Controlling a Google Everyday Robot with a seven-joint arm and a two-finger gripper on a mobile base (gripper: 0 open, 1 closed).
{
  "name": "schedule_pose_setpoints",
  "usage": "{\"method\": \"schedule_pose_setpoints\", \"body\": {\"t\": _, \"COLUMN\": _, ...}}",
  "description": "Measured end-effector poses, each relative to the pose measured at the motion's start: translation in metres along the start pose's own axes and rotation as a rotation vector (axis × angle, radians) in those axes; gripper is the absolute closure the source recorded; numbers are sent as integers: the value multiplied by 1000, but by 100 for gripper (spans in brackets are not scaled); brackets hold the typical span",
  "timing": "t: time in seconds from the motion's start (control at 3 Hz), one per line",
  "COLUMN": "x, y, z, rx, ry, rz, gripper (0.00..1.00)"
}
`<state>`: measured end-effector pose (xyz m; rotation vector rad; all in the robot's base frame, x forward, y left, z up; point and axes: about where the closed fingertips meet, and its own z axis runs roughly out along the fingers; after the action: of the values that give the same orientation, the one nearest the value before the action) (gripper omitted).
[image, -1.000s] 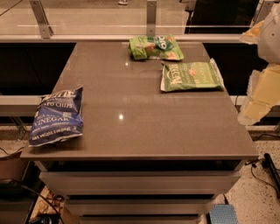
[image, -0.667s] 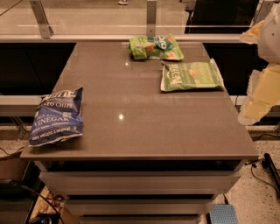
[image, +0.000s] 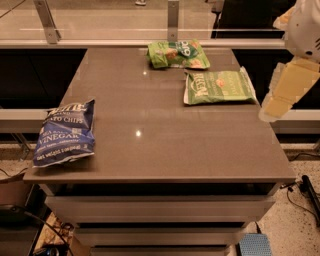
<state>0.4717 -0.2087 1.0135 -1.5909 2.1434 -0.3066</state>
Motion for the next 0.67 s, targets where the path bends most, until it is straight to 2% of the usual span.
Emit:
{"method": "schedule_pose_setpoints", "body": {"t": 0.33, "x": -10, "y": -26, "z": 9, "rx": 64, "ry": -3, "rz": -1, "gripper": 0}}
{"method": "schedule_pose_setpoints", "body": {"t": 0.67, "x": -20, "y": -49, "z": 24, "rx": 77, "ry": -3, "rz": -15, "gripper": 0}}
